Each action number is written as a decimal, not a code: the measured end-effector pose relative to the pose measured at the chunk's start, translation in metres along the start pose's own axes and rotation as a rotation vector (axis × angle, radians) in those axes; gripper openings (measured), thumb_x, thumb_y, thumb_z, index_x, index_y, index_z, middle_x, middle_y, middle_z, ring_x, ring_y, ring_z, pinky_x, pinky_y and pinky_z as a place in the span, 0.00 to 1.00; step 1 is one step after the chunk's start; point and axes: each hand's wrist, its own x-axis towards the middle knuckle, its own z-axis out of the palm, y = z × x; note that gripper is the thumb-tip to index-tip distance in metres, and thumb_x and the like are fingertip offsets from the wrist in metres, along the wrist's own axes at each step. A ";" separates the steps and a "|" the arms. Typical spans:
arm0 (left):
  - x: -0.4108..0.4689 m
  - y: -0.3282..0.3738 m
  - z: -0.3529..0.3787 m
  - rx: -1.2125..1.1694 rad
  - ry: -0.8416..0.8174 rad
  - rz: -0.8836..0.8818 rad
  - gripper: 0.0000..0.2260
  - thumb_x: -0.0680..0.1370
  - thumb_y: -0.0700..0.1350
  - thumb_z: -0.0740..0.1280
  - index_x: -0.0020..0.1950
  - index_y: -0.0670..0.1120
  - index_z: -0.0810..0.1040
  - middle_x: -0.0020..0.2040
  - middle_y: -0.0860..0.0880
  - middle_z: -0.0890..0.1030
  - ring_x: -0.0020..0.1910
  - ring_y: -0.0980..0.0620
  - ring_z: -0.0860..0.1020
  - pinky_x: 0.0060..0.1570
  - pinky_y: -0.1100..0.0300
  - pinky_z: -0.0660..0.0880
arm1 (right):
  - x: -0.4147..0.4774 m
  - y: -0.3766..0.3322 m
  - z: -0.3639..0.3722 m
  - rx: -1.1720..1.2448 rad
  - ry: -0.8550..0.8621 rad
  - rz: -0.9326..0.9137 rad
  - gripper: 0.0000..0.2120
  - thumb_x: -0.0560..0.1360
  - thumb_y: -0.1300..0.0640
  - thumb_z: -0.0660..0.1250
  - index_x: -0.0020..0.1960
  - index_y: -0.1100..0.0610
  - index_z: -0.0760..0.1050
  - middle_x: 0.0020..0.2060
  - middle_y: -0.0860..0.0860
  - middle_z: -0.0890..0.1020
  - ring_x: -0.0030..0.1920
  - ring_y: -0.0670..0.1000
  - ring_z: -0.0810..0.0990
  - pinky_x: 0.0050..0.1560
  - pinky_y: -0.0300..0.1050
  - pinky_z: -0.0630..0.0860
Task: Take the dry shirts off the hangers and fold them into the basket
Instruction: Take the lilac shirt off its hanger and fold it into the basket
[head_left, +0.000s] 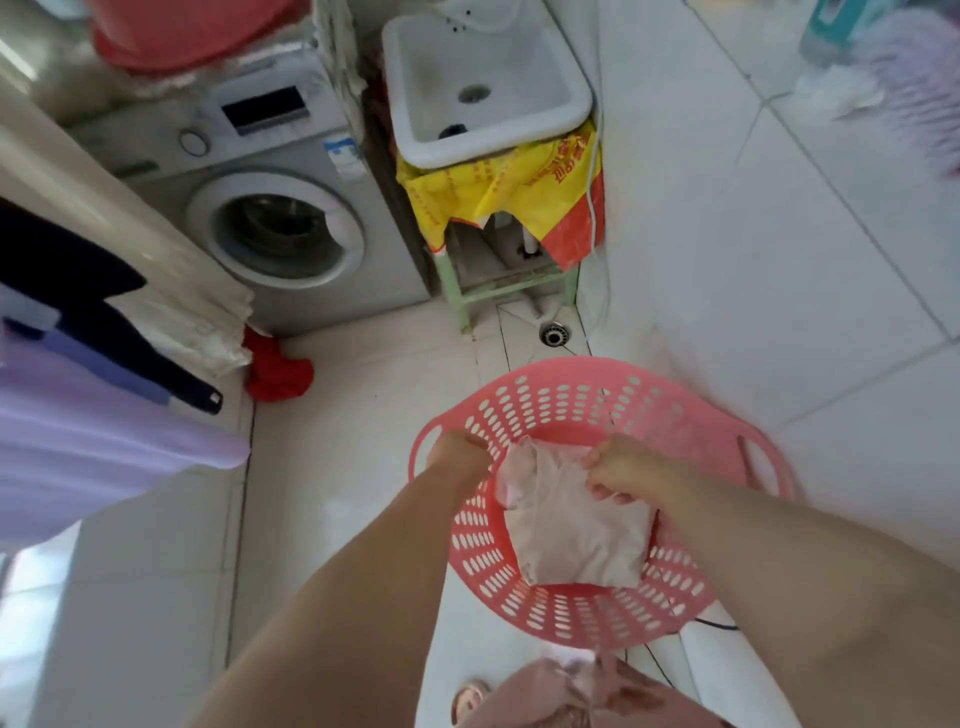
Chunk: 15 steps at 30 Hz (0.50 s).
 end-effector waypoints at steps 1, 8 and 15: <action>-0.001 -0.004 -0.007 -0.029 0.012 -0.018 0.09 0.76 0.34 0.64 0.41 0.46 0.78 0.43 0.46 0.81 0.45 0.46 0.81 0.45 0.53 0.79 | -0.001 -0.007 0.004 -0.022 -0.011 -0.011 0.11 0.77 0.64 0.62 0.58 0.60 0.77 0.40 0.55 0.81 0.42 0.52 0.80 0.35 0.38 0.71; -0.024 -0.034 -0.054 -0.174 0.063 -0.094 0.07 0.77 0.37 0.64 0.53 0.44 0.77 0.46 0.46 0.82 0.41 0.49 0.80 0.37 0.59 0.76 | -0.014 -0.061 0.038 -0.333 -0.140 -0.098 0.13 0.76 0.62 0.63 0.59 0.60 0.77 0.45 0.52 0.80 0.46 0.50 0.78 0.48 0.41 0.75; -0.054 -0.073 -0.114 -0.298 0.115 -0.103 0.08 0.79 0.35 0.59 0.52 0.45 0.76 0.44 0.48 0.80 0.36 0.54 0.78 0.34 0.63 0.70 | -0.039 -0.114 0.095 -0.393 -0.167 -0.230 0.11 0.73 0.67 0.63 0.53 0.63 0.79 0.44 0.57 0.82 0.42 0.54 0.81 0.36 0.42 0.73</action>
